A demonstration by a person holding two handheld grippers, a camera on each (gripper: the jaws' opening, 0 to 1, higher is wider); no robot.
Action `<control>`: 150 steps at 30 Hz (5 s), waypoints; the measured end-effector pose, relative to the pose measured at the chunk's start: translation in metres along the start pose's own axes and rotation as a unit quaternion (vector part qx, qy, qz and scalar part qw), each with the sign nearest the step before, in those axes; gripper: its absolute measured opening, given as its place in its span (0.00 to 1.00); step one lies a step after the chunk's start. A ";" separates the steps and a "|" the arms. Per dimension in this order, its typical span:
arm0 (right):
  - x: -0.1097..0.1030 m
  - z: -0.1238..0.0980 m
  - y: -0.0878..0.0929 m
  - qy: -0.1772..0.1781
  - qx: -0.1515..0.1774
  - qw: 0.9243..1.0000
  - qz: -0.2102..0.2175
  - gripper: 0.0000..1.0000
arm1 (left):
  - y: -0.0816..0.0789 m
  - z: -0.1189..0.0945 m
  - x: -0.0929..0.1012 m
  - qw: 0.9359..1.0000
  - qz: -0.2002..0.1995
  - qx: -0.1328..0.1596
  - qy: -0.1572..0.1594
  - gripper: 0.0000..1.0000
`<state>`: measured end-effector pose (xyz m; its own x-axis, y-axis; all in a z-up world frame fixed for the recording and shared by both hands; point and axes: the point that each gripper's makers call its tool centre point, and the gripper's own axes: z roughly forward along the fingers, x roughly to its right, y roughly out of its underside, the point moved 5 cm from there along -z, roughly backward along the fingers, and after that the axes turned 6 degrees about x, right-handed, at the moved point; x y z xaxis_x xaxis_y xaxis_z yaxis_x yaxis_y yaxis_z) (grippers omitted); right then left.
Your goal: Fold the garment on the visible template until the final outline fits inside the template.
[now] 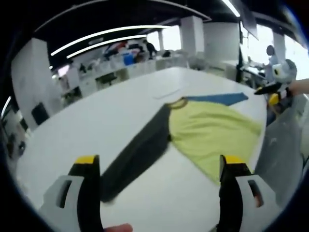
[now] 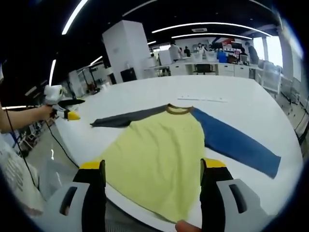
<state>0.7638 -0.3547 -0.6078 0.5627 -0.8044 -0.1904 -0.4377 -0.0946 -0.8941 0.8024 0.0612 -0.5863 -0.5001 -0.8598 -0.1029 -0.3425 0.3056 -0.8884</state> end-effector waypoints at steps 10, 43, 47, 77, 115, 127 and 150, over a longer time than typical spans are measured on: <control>0.004 0.000 -0.005 -0.009 0.003 1.000 -0.012 0.81 | -0.002 -0.002 0.020 1.000 -0.020 0.012 0.013 0.99; 0.004 -0.003 0.006 -0.018 -0.003 1.000 -0.012 0.81 | 0.018 -0.001 0.088 0.997 -0.068 -0.009 0.043 0.95; 0.004 -0.004 0.011 -0.018 -0.007 1.000 -0.008 0.82 | 0.032 0.003 0.094 0.995 -0.080 -0.023 0.054 0.94; 0.013 -0.005 0.072 -0.017 -0.085 0.996 0.020 0.80 | 0.100 0.027 0.152 0.965 -0.206 -0.117 0.111 0.78; 0.039 -0.001 0.132 0.002 -0.192 0.981 -0.023 0.41 | 0.137 0.040 0.139 0.927 -0.320 -0.192 0.021 0.02; 0.046 0.002 0.137 -0.004 -0.226 0.974 -0.032 0.06 | 0.137 0.038 0.143 0.920 -0.335 -0.200 0.021 0.00; 0.032 -0.019 0.145 -0.086 -0.290 0.953 0.030 0.03 | 0.144 -0.005 0.129 0.879 -0.436 -0.191 0.003 0.00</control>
<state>0.7052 -0.4059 -0.7355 0.6093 -0.7156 -0.3415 -0.7581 -0.3997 -0.5152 0.6847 -0.0041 -0.7257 0.0813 -0.8332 0.5470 -0.8399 -0.3528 -0.4124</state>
